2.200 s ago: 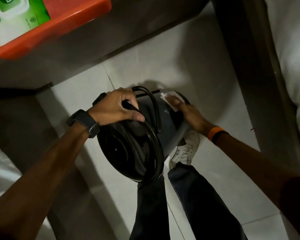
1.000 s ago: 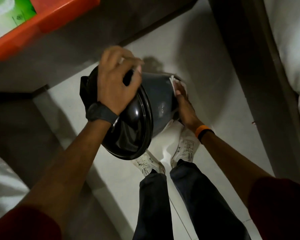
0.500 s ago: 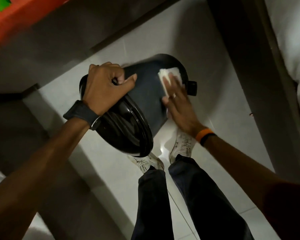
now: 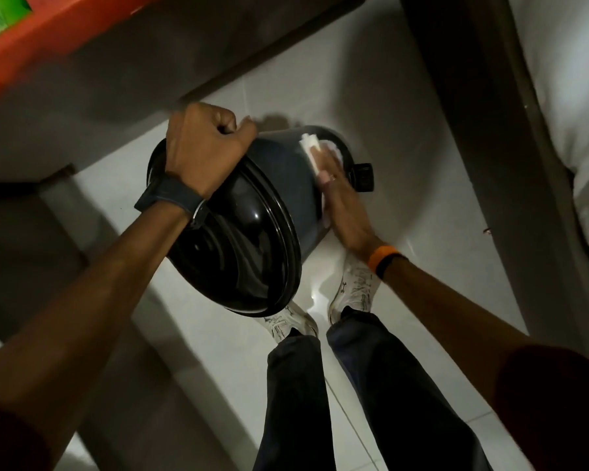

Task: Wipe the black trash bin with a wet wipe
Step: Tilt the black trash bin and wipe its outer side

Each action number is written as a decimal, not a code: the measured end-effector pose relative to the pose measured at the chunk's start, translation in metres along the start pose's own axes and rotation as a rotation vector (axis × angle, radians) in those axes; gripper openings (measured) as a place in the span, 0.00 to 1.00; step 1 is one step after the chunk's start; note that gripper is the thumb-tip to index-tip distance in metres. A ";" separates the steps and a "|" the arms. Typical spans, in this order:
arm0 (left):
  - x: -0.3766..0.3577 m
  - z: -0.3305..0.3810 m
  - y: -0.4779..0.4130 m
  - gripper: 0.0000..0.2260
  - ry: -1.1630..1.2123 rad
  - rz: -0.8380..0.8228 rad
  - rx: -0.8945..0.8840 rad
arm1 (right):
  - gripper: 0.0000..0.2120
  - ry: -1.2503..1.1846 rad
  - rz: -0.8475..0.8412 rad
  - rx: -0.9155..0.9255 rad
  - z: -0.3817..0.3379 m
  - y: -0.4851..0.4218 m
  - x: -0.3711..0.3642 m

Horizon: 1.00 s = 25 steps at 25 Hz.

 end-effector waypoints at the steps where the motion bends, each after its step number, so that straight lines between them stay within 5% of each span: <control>1: -0.003 0.008 -0.002 0.19 -0.042 -0.014 -0.031 | 0.24 -0.070 0.041 -0.167 0.021 -0.014 0.013; 4: -0.014 0.033 -0.009 0.20 -0.150 -0.074 -0.130 | 0.27 -0.315 0.056 -0.349 0.034 -0.017 0.005; 7: -0.014 0.040 -0.015 0.22 -0.209 -0.113 -0.181 | 0.25 -0.450 0.030 -0.165 0.001 0.015 -0.024; 9: -0.014 0.038 -0.008 0.23 -0.226 -0.126 -0.234 | 0.24 -0.419 0.030 -0.116 0.002 0.012 -0.021; 14: -0.006 0.029 0.005 0.18 -0.231 -0.061 -0.319 | 0.27 -0.278 0.167 -0.393 0.035 -0.033 0.011; 20: -0.010 0.043 -0.001 0.18 -0.334 -0.180 -0.338 | 0.22 -0.336 0.086 0.088 -0.039 0.023 -0.038; 25: -0.110 0.082 0.044 0.17 -0.851 -0.433 -0.709 | 0.18 -0.291 0.134 -0.460 0.053 -0.019 -0.011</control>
Point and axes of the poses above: each hand's wrist, its own y-axis away from the middle knuckle, its own x-axis out of the back of the hand, z = x × y, the point moved 9 cm from there along -y, towards the middle knuckle, and after that the axes turned 5 degrees about -z, right-handed, at the moved point
